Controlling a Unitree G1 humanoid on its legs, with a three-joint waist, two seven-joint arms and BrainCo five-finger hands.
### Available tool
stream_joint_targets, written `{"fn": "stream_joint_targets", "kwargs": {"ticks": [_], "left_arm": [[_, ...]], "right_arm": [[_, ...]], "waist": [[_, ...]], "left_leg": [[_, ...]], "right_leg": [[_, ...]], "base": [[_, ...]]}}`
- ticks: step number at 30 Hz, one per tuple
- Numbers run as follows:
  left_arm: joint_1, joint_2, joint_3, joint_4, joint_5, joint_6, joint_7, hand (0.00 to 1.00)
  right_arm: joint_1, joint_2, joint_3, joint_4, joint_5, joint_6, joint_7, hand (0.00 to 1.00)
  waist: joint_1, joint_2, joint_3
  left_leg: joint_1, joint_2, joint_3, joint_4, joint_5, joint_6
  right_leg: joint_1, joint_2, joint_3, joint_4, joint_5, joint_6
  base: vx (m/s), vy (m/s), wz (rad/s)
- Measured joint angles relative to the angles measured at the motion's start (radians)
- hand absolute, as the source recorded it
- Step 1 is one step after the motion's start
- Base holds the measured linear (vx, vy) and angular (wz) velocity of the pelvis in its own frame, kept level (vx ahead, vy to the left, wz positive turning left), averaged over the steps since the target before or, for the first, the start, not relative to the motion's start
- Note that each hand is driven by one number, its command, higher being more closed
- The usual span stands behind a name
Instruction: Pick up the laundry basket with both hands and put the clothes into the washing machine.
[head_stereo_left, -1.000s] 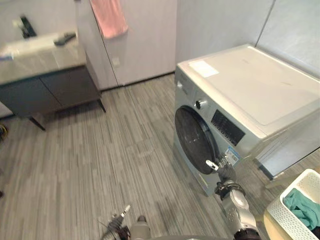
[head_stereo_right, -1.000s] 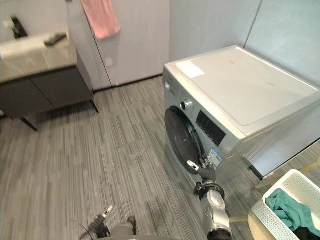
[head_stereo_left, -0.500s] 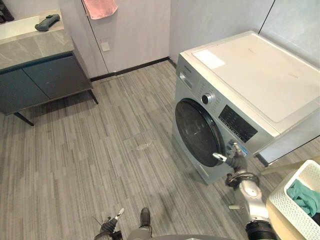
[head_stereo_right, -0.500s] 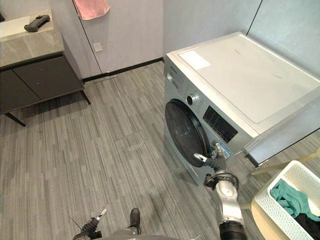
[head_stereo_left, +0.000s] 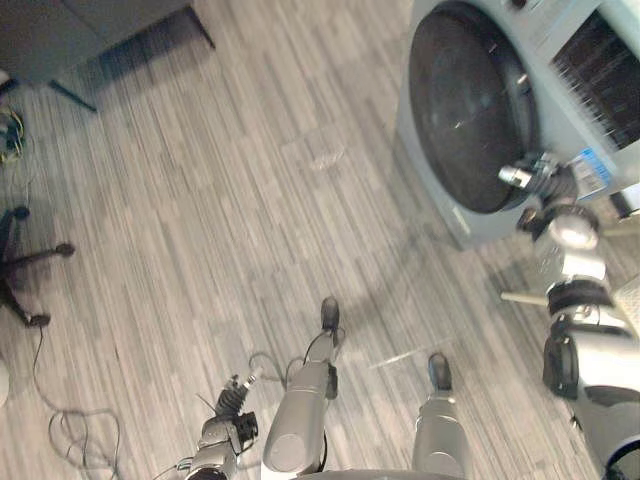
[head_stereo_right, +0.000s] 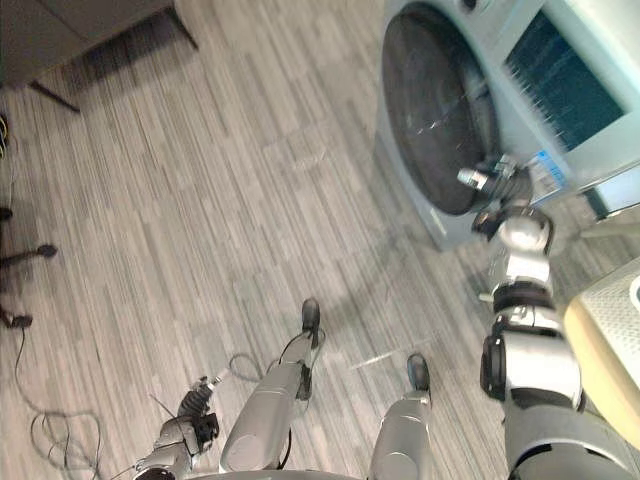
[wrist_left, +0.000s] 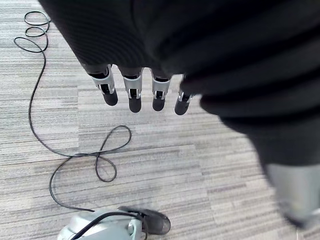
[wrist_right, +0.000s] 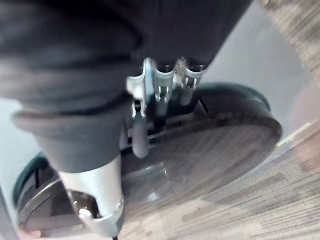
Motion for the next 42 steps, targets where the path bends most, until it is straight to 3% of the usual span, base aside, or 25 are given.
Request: {"fn": "stream_joint_targets", "kwargs": {"ticks": [3, 4, 5, 7, 13, 17, 20, 24, 33, 36, 38, 40, 42], "left_arm": [[-0.006, -0.026, 0.0, -0.01, -0.028, -0.001, 0.014, 0.0], [-0.012, -0.036, -0.002, -0.012, -0.039, -0.002, 0.015, 0.0], [-0.024, -0.039, -0.002, -0.01, -0.04, -0.002, 0.016, 0.0], [-0.02, -0.068, 0.001, -0.003, -0.054, -0.003, 0.029, 0.0], [-0.026, -0.083, 0.014, -0.008, -0.06, -0.01, 0.042, 0.0], [-0.028, -0.078, 0.041, -0.009, -0.059, -0.011, 0.054, 0.0], [-0.028, -0.072, 0.058, -0.008, -0.055, -0.01, 0.055, 0.0], [-0.028, -0.046, 0.097, 0.014, -0.013, 0.003, 0.062, 0.0], [-0.014, -0.026, 0.129, 0.079, 0.063, 0.026, 0.073, 0.0], [-0.017, -0.018, 0.127, 0.082, 0.098, 0.033, 0.072, 0.0], [-0.02, -0.012, 0.116, 0.082, 0.1, 0.032, 0.072, 0.0], [-0.022, -0.01, 0.087, 0.08, 0.099, 0.03, 0.071, 0.0], [-0.021, -0.01, 0.031, 0.079, 0.097, 0.026, 0.07, 0.0]], "right_arm": [[-0.052, -0.014, 0.02, -0.004, 0.017, 0.001, -0.017, 0.0], [-0.05, -0.014, 0.037, -0.015, 0.017, 0.0, -0.019, 0.0], [-0.049, -0.014, 0.047, -0.018, 0.017, 0.0, -0.021, 0.0], [-0.003, 0.042, 0.131, -0.119, 0.017, -0.001, -0.032, 0.0], [0.248, 0.215, 0.34, -0.439, 0.009, -0.032, -0.029, 0.0], [0.506, 0.366, 0.584, -0.67, 0.019, -0.052, 0.052, 0.0], [0.631, 0.412, 0.696, -0.762, 0.058, -0.054, 0.106, 0.0], [0.729, 0.435, 0.805, -0.87, 0.133, -0.058, 0.186, 0.0], [0.843, 0.428, 0.734, -0.928, 0.176, -0.078, 0.23, 0.0], [0.951, 0.428, 0.663, -0.909, 0.174, -0.078, 0.234, 0.0], [0.997, 0.432, 0.59, -0.796, 0.121, -0.075, 0.237, 0.0], [1.005, 0.437, 0.525, -0.684, 0.074, -0.069, 0.23, 0.0], [1.002, 0.453, 0.395, -0.453, 0.024, -0.053, 0.201, 0.0]], "waist": [[0.022, 0.012, 0.024], [0.023, 0.013, 0.025], [0.018, 0.003, 0.029], [0.022, 0.004, 0.032], [0.0, -0.012, 0.029], [0.0, -0.07, 0.001], [0.0, -0.098, -0.016], [-0.002, -0.156, -0.049], [-0.007, -0.187, -0.157], [-0.033, -0.199, -0.189], [-0.036, -0.217, -0.208], [-0.052, -0.218, -0.216], [-0.063, -0.217, -0.232]], "left_leg": [[-0.025, 0.004, 0.018, -0.001, -0.006, -0.008], [-0.033, 0.004, 0.028, -0.001, -0.045, -0.057], [-0.038, -0.002, 0.055, 0.0, -0.062, -0.076], [-0.035, 0.018, 0.088, 0.0, -0.033, -0.036], [-0.016, 0.045, 0.118, 0.0, 0.016, -0.021], [0.022, 0.054, 0.113, 0.0, 0.025, -0.009], [0.034, 0.054, 0.079, 0.0, 0.025, -0.009], [0.047, 0.05, 0.039, 0.0, 0.016, -0.02], [0.079, 0.04, 0.012, -0.001, -0.001, -0.033], [0.085, 0.043, 0.028, -0.002, -0.001, -0.034], [0.115, 0.056, 0.078, -0.003, -0.003, -0.031], [0.134, 0.059, 0.094, -0.004, -0.006, -0.029], [0.165, 0.062, 0.119, -0.009, -0.015, -0.028]], "right_leg": [[-0.036, 0.0, 0.018, 0.001, 0.017, 0.01], [-0.042, -0.002, 0.018, -0.005, 0.024, 0.004], [-0.043, -0.017, 0.02, -0.018, 0.024, -0.001], [-0.049, -0.006, 0.026, -0.018, 0.026, 0.016], [-0.042, 0.016, 0.021, 0.011, 0.018, 0.006], [-0.021, 0.027, 0.006, 0.047, -0.011, -0.01], [0.001, 0.032, -0.022, 0.064, -0.032, -0.024], [0.025, 0.04, -0.054, 0.083, -0.061, -0.036], [0.069, 0.037, -0.069, 0.062, -0.073, -0.042], [0.073, 0.037, -0.049, 0.046, -0.065, -0.041], [0.086, 0.039, -0.006, 0.016, -0.04, -0.036], [0.102, 0.039, 0.009, 0.003, -0.032, -0.034], [0.118, 0.037, 0.033, -0.003, -0.03, -0.035]], "base": [[-0.11, 0.015, -0.14], [-0.06, 0.001, 0.05], [0.0, 0.0, 0.0], [0.0, -0.038, -0.13], [0.06, -0.069, -0.08], [0.13, -0.116, 0.0], [0.1, -0.074, 0.29], [0.03, -0.039, 0.22], [-0.03, -0.01, 0.07], [-0.01, -0.035, -0.17], [-0.01, -0.053, -0.56], [-0.01, -0.046, -0.32], [-0.02, -0.043, -0.31]]}}
